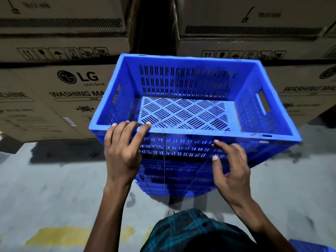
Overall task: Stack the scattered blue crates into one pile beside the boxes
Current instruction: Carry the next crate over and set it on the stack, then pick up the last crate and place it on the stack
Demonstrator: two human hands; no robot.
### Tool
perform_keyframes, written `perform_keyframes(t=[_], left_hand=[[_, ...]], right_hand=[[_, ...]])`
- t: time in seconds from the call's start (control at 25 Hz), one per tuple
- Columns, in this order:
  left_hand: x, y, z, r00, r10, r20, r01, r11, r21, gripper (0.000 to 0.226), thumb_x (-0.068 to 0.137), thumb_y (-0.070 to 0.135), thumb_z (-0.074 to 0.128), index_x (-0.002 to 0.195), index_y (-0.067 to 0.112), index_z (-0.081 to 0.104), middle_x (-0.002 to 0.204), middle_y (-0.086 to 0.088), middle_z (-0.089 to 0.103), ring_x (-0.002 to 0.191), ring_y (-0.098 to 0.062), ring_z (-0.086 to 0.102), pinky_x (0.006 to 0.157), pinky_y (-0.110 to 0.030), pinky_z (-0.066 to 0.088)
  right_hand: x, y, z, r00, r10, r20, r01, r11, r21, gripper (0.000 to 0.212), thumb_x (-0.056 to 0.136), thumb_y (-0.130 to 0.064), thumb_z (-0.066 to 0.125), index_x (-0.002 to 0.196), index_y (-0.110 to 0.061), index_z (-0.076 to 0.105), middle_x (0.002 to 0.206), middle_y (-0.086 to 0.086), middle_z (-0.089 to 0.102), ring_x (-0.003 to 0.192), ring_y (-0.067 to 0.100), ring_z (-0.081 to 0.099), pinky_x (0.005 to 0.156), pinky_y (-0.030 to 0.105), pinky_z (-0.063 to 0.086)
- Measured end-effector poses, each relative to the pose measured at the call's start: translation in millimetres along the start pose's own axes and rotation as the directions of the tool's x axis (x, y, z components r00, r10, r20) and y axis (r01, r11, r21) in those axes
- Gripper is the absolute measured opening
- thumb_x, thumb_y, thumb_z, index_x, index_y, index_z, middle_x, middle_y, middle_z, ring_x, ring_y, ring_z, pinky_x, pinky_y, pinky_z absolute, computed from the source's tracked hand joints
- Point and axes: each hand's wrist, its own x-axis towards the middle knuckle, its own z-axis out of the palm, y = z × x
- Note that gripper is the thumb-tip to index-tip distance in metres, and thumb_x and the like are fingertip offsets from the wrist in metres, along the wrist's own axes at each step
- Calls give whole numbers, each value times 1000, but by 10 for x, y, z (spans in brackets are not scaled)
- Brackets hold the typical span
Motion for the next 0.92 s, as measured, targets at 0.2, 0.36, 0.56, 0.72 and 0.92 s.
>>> perform_keyframes(t=[0.2, 0.36, 0.56, 0.72, 0.92], left_hand=[[13, 66, 20, 998, -67, -20, 66, 996, -53, 39, 90, -7, 53, 117, 15, 71, 110, -11, 69, 111, -31, 58, 107, -47, 37], [-59, 432, -8, 981, -196, -16, 190, 966, -173, 35, 90, -1, 54, 120, 10, 69, 124, -16, 65, 126, -34, 49, 109, -55, 35], [-391, 1163, -28, 994, 3, 112, 53, 872, -486, 36, 86, -1, 66, 120, 11, 69, 130, -19, 61, 129, -37, 47, 105, -52, 39], [-569, 1630, -49, 943, 214, 254, 27, 712, -702, 33, 85, -1, 65, 117, 8, 69, 126, -14, 63, 122, -34, 55, 103, -39, 38], [-505, 2254, -11, 766, 504, 400, 80, 541, -837, 21, 94, 22, 59, 112, 17, 68, 118, 0, 65, 111, -22, 59, 92, -37, 46]], right_hand=[[-30, -83, -48, 992, 112, 57, -114, 992, 48, 42, 90, -9, 59, 132, -10, 58, 123, -1, 64, 121, 30, 54, 105, 37, 43], [-242, -75, -183, 971, 211, 112, -218, 974, 60, 40, 91, -7, 59, 131, -13, 58, 125, -1, 62, 120, 19, 56, 104, 29, 43], [-601, 5, -479, 939, 321, 124, -327, 945, 29, 40, 92, -7, 61, 131, -17, 58, 122, -7, 65, 111, 12, 60, 93, 27, 47], [-800, 59, -864, 913, 405, 43, -406, 914, 7, 44, 90, -7, 60, 131, -22, 56, 122, -11, 65, 115, 10, 60, 92, 27, 47], [-1247, 284, -1593, 838, 533, -118, -531, 846, 50, 49, 92, -6, 58, 135, -29, 50, 128, -12, 61, 116, 16, 59, 87, 30, 49]])
